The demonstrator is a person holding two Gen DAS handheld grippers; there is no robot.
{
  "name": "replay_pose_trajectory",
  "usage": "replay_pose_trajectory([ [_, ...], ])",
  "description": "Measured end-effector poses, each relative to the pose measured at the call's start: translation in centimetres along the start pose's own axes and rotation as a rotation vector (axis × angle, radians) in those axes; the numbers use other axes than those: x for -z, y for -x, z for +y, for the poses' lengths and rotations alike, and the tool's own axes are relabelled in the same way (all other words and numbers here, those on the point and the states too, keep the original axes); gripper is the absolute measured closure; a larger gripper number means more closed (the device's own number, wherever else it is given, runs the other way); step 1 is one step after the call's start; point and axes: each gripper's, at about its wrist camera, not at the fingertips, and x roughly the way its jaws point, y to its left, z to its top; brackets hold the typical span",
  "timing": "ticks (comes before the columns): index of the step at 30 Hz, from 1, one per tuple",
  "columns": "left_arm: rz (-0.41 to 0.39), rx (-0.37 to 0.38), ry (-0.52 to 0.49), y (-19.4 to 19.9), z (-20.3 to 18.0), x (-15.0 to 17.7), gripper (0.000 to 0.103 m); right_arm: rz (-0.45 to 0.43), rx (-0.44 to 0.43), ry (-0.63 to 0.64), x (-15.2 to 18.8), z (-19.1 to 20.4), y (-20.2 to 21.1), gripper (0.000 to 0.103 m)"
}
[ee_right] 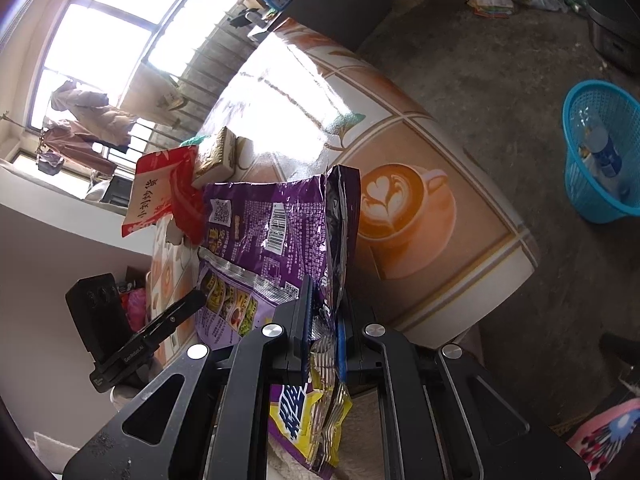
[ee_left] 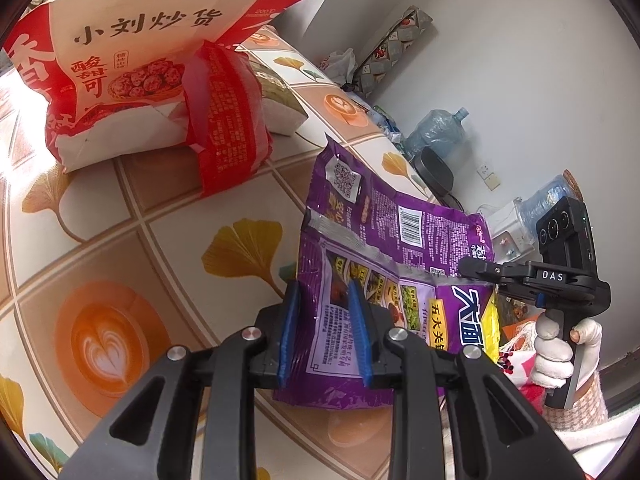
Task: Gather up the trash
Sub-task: 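Lift the purple snack bag with the right gripper while the left gripper releases it, then carry the purple snack bag over the wastebasket and open the right gripper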
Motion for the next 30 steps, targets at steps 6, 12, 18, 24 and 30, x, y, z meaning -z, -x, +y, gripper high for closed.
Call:
replay_pose_trajectory([
  [6,0.004,0.009,0.009,-0.2,0.0,-0.1,0.079,-0.016,0.011,0.004,0.2,0.2,0.2,0.095],
  [12,0.009,0.032,0.005,-1.0,-0.4,-0.7,0.079,-0.097,0.027,0.012,-0.2,0.0,1.9,0.095],
  [18,-0.045,0.059,-0.016,-1.2,-1.7,-3.0,0.079,-0.275,0.077,-0.038,-2.8,-2.4,6.9,0.095],
  [24,-0.038,0.088,-0.067,-2.1,-3.3,-4.4,0.078,-0.506,0.210,-0.164,-5.4,-7.4,12.7,0.095],
  [30,0.000,0.062,-0.081,-3.9,-3.4,-4.6,0.065,-0.664,0.344,-0.366,-7.1,-15.2,14.4,0.095],
])
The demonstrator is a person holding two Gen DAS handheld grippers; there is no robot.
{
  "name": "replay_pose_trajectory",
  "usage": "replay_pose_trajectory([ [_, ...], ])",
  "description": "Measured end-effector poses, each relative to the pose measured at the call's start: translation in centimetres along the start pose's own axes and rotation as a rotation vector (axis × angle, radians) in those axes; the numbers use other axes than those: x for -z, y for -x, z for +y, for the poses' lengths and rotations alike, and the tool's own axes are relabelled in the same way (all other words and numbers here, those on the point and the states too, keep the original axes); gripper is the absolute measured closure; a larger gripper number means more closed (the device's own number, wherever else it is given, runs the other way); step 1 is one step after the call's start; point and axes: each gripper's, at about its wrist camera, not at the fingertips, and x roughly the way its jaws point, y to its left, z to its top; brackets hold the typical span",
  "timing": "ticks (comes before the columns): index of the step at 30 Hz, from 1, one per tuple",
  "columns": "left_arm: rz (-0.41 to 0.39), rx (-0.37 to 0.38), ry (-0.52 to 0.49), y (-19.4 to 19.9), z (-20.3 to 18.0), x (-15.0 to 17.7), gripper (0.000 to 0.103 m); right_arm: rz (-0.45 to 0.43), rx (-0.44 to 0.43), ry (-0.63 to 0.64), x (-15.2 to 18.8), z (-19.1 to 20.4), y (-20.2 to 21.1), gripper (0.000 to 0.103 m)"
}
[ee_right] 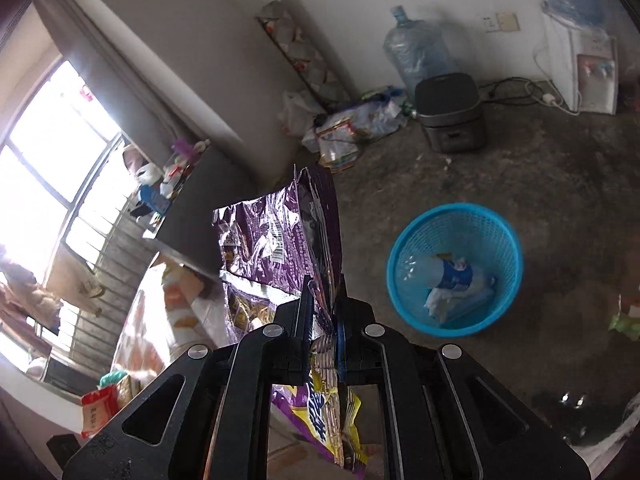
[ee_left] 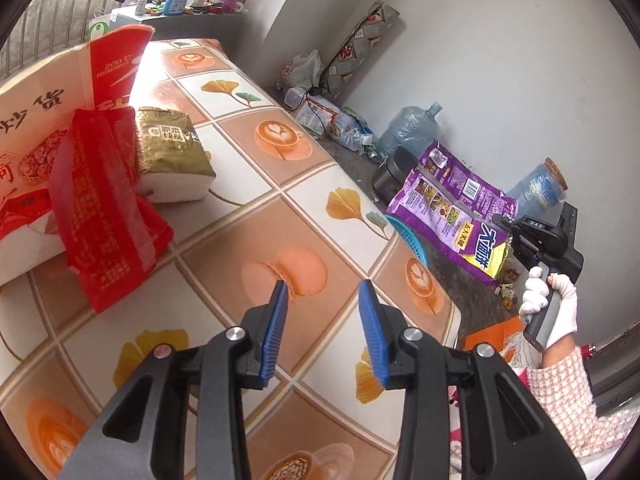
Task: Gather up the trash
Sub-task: 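Carry the purple snack bag over the wastebasket and open the right gripper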
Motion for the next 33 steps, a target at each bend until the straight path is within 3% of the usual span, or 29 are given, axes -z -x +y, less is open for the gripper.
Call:
replay_pose_trajectory([
  [4,0.027,-0.020,0.029,-0.9,0.7,-0.4,0.064,-0.031,0.114,-0.150,-0.9,-5.6,-4.1,0.095],
  [8,0.039,-0.042,0.036,-1.4,1.2,-0.9,0.063,0.023,0.221,-0.303,-0.7,-11.4,-10.4,0.087],
  [10,0.037,-0.047,0.032,-1.5,1.1,-1.1,0.062,0.109,0.331,-0.343,0.4,-14.1,-13.8,0.052],
  [13,0.036,-0.056,0.029,-1.8,0.8,-1.5,0.060,0.146,0.426,-0.391,2.8,-16.5,-15.3,0.052],
  [17,0.033,-0.055,0.021,-2.0,0.7,-1.8,0.055,0.171,0.417,-0.393,5.8,-16.7,-14.5,0.052],
  [21,0.034,-0.058,0.004,-2.3,0.4,-2.1,0.051,0.145,0.416,-0.330,5.8,-15.9,-13.1,0.052],
  [25,0.041,-0.068,-0.016,-2.5,0.0,-2.2,0.049,0.122,0.421,-0.206,3.3,-14.3,-14.0,0.052],
  [27,0.043,-0.074,-0.019,-2.4,-0.1,-2.1,0.048,0.195,0.457,-0.114,2.5,-13.4,-16.8,0.053],
  [33,0.037,-0.096,-0.011,-2.2,-0.5,-1.8,0.034,0.557,0.670,0.054,4.1,-16.7,-28.7,0.077],
])
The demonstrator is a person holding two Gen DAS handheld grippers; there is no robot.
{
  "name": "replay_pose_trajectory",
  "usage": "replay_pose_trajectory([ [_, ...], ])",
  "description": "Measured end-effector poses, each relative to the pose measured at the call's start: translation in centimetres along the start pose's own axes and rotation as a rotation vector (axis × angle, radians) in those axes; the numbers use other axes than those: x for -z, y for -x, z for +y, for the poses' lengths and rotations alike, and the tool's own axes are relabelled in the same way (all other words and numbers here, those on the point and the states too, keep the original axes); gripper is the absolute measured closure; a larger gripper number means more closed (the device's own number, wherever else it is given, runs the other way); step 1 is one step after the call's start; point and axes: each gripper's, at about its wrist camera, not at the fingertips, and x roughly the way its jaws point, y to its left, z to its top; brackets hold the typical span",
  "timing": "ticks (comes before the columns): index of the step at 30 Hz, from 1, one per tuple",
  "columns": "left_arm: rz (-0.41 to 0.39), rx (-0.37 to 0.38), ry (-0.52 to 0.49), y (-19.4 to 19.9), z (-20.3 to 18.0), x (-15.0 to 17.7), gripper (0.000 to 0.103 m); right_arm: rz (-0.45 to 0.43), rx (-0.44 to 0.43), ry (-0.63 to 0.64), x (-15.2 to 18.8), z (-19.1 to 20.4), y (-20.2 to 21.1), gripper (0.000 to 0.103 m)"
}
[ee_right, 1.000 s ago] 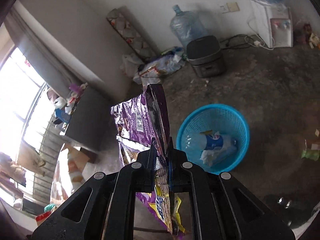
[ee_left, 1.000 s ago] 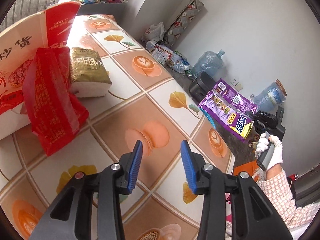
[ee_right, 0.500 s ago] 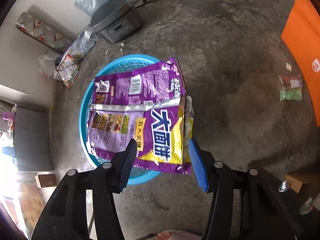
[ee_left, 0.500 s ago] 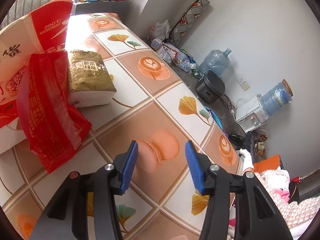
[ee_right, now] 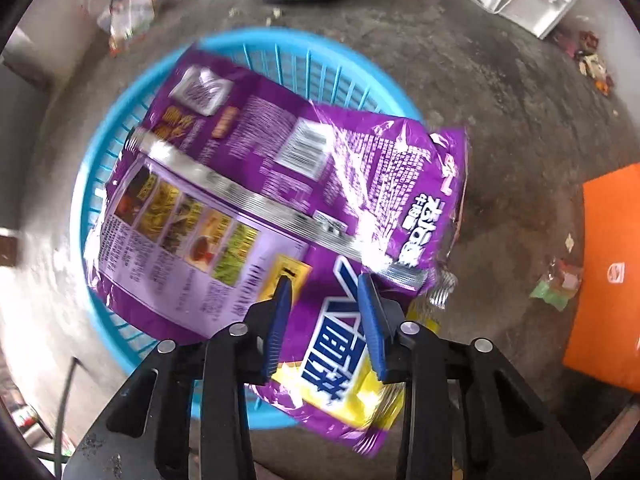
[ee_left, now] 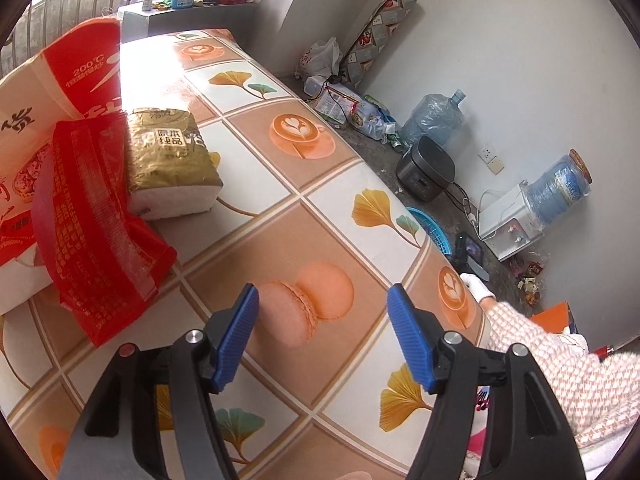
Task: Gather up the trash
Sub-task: 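Carry the purple snack bag over the wastebasket and open the right gripper, then return both tools to the trash on the table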
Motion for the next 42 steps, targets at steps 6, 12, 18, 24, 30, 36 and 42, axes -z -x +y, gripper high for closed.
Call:
replay_pose_trajectory([
  [6,-0.004,-0.049,-0.026,0.2,0.1,0.0,0.026,0.129,0.057,0.095,-1.2,2.2,-5.2,0.082],
  [12,-0.001,-0.080,-0.023,0.0,0.5,-0.3,0.022,0.144,0.145,0.252,-0.6,3.7,-6.9,0.082],
  [18,-0.011,-0.074,-0.026,-0.3,0.3,-0.5,0.020,-0.014,0.012,0.219,1.2,1.7,-1.9,0.067],
  [24,-0.039,-0.059,-0.035,-0.3,0.0,-0.4,0.019,-0.288,-0.164,0.110,7.0,-1.3,8.0,0.060],
  [30,-0.098,-0.029,-0.088,2.3,-1.3,-0.2,0.019,-0.559,-0.350,0.160,11.4,1.7,20.0,0.048],
  [36,-0.249,-0.020,-0.109,9.0,-1.4,0.1,0.019,-0.684,-0.562,0.320,13.9,7.2,29.3,0.042],
  [42,-0.473,-0.029,-0.031,17.5,1.8,0.3,0.019,-0.681,-0.728,0.535,16.9,14.1,35.8,0.041],
])
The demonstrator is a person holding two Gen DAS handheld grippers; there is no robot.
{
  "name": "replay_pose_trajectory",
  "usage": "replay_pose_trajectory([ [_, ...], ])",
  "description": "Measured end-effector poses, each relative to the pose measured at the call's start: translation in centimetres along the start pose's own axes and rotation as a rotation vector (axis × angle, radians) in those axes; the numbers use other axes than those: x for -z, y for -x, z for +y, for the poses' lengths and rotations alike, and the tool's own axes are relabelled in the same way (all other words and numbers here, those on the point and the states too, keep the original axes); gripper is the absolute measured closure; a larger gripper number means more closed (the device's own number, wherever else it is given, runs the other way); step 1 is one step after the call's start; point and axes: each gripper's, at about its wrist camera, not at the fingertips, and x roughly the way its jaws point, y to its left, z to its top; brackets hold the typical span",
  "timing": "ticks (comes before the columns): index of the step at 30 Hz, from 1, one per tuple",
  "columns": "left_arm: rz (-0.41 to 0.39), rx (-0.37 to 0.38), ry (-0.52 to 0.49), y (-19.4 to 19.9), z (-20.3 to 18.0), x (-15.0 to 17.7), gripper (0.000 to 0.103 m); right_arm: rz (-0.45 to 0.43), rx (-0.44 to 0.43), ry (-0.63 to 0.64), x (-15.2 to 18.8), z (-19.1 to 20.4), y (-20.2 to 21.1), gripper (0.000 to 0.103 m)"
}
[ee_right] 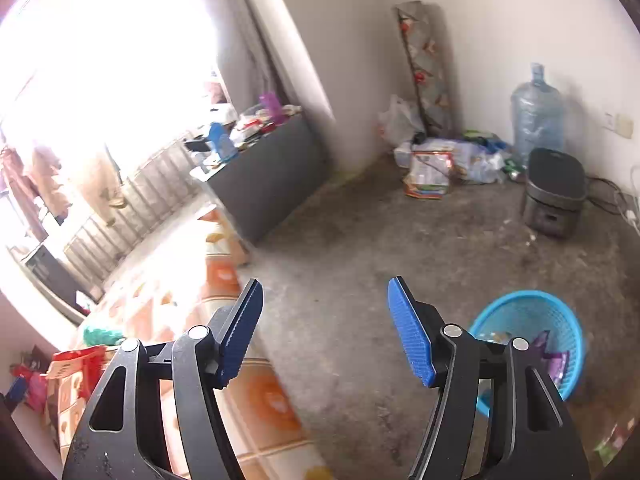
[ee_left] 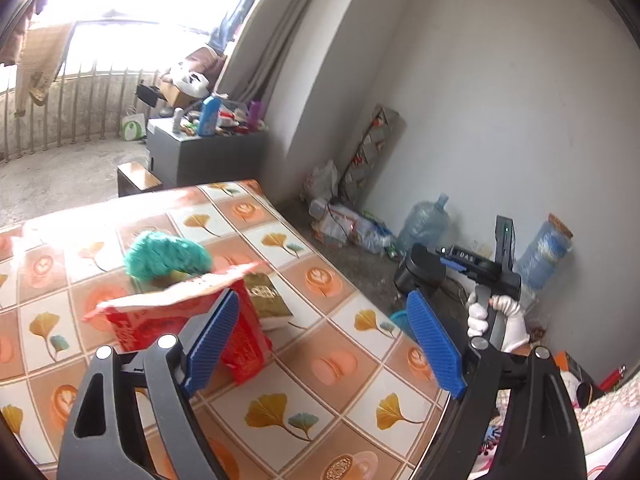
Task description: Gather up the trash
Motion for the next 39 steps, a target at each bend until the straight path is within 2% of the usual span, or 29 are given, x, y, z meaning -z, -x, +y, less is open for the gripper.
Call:
replay_pose_trajectory([
  [4,-0.095,-0.087,0.078,3.1,3.3,-0.8,0.019,0.058,-0.166,0.094,-0.5,6.2,-2.4,0.041],
  [7,-0.128,-0.128,0.154,4.4,5.8,-0.6,0.019,0.126,-0.309,0.142,-0.8,10.1,-4.7,0.041],
  [10,-0.132,-0.163,0.216,4.8,7.9,0.5,0.020,0.199,-0.400,0.216,-1.3,14.1,-7.7,0.041],
  [13,-0.106,-0.178,0.265,4.6,9.8,1.7,0.024,0.298,-0.495,0.258,-1.2,17.7,-11.4,0.041],
  [18,-0.047,-0.195,0.305,3.6,12.0,3.4,0.038,0.467,-0.597,0.360,0.2,24.0,-16.4,0.042],
  [23,0.030,-0.181,0.342,2.1,13.6,5.0,0.049,0.625,-0.682,0.489,1.7,28.6,-19.3,0.042],
  [26,0.084,-0.172,0.382,0.9,14.3,6.0,0.057,0.710,-0.709,0.558,3.0,29.9,-19.8,0.042],
  [29,0.120,-0.165,0.419,0.1,14.9,6.8,0.065,0.739,-0.724,0.618,4.5,29.6,-19.3,0.042],
  [31,0.130,-0.158,0.439,-0.5,15.3,7.1,0.068,0.724,-0.718,0.628,5.0,28.7,-18.4,0.047],
  [34,0.145,-0.148,0.466,-1.3,15.8,7.2,0.074,0.705,-0.711,0.573,5.3,27.1,-17.4,0.052],
  [39,0.143,-0.148,0.469,-1.8,16.1,7.1,0.077,0.626,-0.635,0.468,6.1,24.0,-13.7,0.053],
])
